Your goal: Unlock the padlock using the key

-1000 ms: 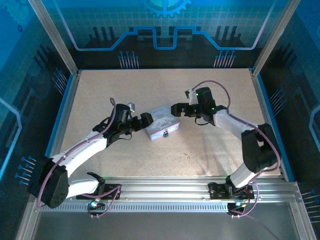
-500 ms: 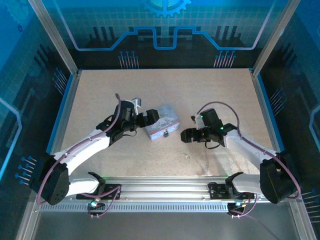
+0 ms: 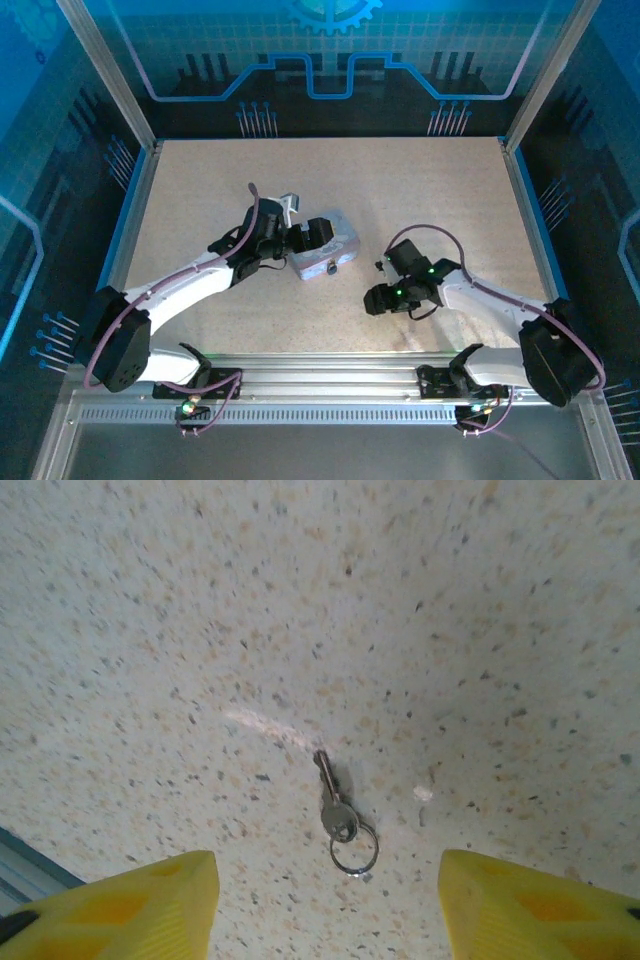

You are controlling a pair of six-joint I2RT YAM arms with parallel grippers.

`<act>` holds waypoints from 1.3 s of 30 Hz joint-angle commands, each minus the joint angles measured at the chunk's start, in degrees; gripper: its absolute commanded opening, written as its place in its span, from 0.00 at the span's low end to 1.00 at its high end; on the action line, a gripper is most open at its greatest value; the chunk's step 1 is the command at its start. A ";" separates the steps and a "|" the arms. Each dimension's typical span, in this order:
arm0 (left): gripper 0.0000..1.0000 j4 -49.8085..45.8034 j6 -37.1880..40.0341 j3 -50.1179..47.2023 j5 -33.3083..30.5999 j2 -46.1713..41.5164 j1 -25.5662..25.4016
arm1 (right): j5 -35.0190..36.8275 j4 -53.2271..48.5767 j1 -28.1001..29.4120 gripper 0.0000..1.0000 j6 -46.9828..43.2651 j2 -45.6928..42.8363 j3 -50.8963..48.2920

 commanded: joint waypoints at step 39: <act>0.99 0.37 0.48 1.22 0.53 0.73 -0.24 | 12.52 -11.31 12.17 0.26 1.04 17.89 12.14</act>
